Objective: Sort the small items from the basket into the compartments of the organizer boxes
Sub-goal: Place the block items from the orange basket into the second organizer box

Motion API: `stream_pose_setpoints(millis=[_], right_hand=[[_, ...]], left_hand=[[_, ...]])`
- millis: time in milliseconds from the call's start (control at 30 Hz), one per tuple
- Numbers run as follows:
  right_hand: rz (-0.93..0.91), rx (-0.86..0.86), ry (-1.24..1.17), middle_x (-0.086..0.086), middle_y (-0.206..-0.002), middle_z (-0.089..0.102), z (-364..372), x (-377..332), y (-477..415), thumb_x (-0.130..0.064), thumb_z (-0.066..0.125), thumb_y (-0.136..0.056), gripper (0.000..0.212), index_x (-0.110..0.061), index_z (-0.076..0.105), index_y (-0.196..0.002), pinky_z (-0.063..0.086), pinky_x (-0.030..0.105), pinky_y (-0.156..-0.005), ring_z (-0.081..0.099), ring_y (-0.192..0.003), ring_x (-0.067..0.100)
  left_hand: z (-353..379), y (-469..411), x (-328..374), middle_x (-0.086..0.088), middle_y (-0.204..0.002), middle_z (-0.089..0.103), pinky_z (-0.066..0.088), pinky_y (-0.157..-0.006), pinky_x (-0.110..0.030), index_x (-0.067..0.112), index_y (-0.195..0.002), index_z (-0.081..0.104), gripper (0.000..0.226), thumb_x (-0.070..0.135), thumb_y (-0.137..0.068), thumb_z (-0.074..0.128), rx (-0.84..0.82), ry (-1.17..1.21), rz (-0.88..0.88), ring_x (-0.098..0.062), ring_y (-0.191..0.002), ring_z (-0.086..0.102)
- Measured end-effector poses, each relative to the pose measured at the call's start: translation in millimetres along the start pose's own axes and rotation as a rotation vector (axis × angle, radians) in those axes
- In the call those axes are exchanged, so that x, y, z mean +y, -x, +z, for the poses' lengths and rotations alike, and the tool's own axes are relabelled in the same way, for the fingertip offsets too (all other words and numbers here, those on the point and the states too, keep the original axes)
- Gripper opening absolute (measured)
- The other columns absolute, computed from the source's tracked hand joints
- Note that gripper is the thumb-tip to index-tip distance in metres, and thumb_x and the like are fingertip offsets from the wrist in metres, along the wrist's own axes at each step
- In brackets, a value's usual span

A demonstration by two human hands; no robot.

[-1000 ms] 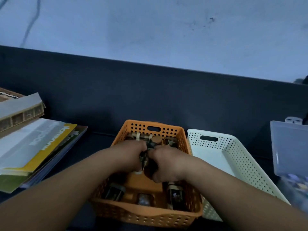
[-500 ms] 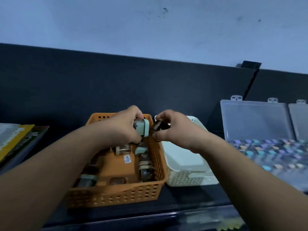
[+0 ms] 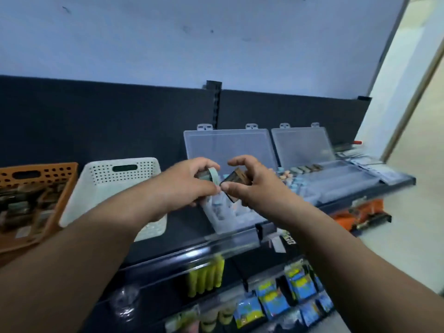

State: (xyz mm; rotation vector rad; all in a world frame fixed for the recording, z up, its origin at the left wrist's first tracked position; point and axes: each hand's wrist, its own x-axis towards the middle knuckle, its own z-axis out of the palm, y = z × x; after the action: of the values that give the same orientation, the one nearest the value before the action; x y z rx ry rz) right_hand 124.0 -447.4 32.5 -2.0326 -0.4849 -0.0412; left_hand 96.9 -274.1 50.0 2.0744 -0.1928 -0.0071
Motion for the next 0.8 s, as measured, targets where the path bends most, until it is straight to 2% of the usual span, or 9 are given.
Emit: stream_pose_setpoints(millis=[100, 200, 300, 400, 467, 567, 667, 733, 800], right_hand=[[0.009, 0.064, -0.037, 0.0, -0.077, 0.061, -55, 28, 27, -0.017, 0.067, -0.09, 0.026, -0.019, 0.055, -0.113, 0.042, 0.014, -0.049, 0.051, -0.051, -0.001], [0.079, 0.099, -0.099, 0.001, -0.088, 0.062, -103, 57, 53, -0.012, 0.063, -0.092, 0.022, -0.02, 0.055, -0.111, 0.047, 0.018, -0.055, 0.058, -0.06, 0.007], [0.144, 0.095, -0.148, 0.009, -0.108, 0.062, -144, 76, 68, 0.0, 0.059, -0.089, 0.034, -0.022, 0.053, -0.115, 0.055, 0.025, -0.066, 0.065, -0.076, 0.021], [0.165, 0.106, -0.166, 0.012, -0.119, 0.059, -181, 90, 74, 0.006, 0.058, -0.087, 0.042, -0.021, 0.052, -0.118, 0.059, 0.035, -0.081, 0.069, -0.09, 0.028], [0.176, 0.117, -0.178, 0.013, -0.122, 0.058, -199, 101, 73, 0.005, 0.058, -0.088, 0.044, -0.021, 0.051, -0.123, 0.059, 0.037, -0.082, 0.071, -0.092, 0.029], [0.188, 0.135, -0.181, 0.008, -0.124, 0.056, -218, 122, 68, -0.002, 0.061, -0.091, 0.05, -0.022, 0.046, -0.134, 0.059, 0.039, -0.083, 0.072, -0.087, 0.025], [0.211, 0.188, -0.124, 0.001, -0.123, 0.058, -234, 142, 54, -0.011, 0.066, -0.089, 0.049, -0.021, 0.046, -0.132, 0.058, 0.04, -0.085, 0.071, -0.089, 0.023], [0.225, 0.213, -0.1, 0.002, -0.118, 0.063, -249, 155, 38, -0.012, 0.068, -0.087, 0.04, -0.018, 0.05, -0.123, 0.057, 0.039, -0.086, 0.07, -0.088, 0.022], [0.229, 0.221, -0.055, 0.002, -0.113, 0.065, -265, 166, 21, -0.012, 0.068, -0.088, 0.033, -0.017, 0.053, -0.117, 0.056, 0.034, -0.082, 0.071, -0.083, 0.019]], left_hand=[[60, -12, 31, -0.007, -0.089, 0.067, 0.047, -0.062, -0.027, 0.019, -0.101, 0.061, 0.014, 0.015, -0.088, 0.063, -0.001, 0.071, -0.003, -0.019, -0.076, 0.064], [112, -22, 55, -0.022, -0.092, 0.068, 0.047, -0.059, -0.028, 0.006, -0.105, 0.055, 0.021, 0.009, -0.087, 0.065, -0.003, 0.129, -0.016, -0.025, -0.076, 0.066], [150, -32, 77, -0.024, -0.093, 0.068, 0.046, -0.056, -0.028, 0.011, -0.101, 0.048, 0.021, 0.005, -0.086, 0.061, -0.004, 0.164, -0.072, -0.026, -0.074, 0.066], [178, -51, 101, -0.02, -0.095, 0.065, 0.042, -0.053, -0.027, 0.015, -0.096, 0.048, 0.013, 0.007, -0.087, 0.053, 0.005, 0.18, -0.079, -0.024, -0.074, 0.062], [193, -65, 113, -0.016, -0.093, 0.058, 0.042, -0.055, -0.027, 0.012, -0.101, 0.051, 0.012, 0.009, -0.09, 0.047, -0.006, 0.2, -0.066, -0.024, -0.076, 0.06], [211, -92, 120, -0.017, -0.096, 0.053, 0.048, -0.058, -0.029, 0.001, -0.117, 0.052, 0.029, 0.012, -0.094, 0.04, -0.065, 0.263, -0.081, -0.023, -0.078, 0.056], [221, -124, 120, -0.016, -0.107, 0.056, 0.057, -0.073, -0.034, 0.002, -0.114, 0.057, 0.025, 0.016, -0.097, 0.045, -0.133, 0.249, -0.082, -0.024, -0.091, 0.059], [224, -154, 120, -0.007, -0.116, 0.061, 0.052, -0.092, -0.041, 0.015, -0.117, 0.059, 0.024, 0.025, -0.096, 0.051, -0.157, 0.131, -0.047, -0.021, -0.103, 0.059], [225, -180, 122, 0.0, -0.124, 0.058, 0.044, -0.101, -0.04, 0.024, -0.13, 0.053, 0.039, 0.03, -0.092, 0.057, -0.166, -0.034, -0.005, -0.018, -0.109, 0.057]])
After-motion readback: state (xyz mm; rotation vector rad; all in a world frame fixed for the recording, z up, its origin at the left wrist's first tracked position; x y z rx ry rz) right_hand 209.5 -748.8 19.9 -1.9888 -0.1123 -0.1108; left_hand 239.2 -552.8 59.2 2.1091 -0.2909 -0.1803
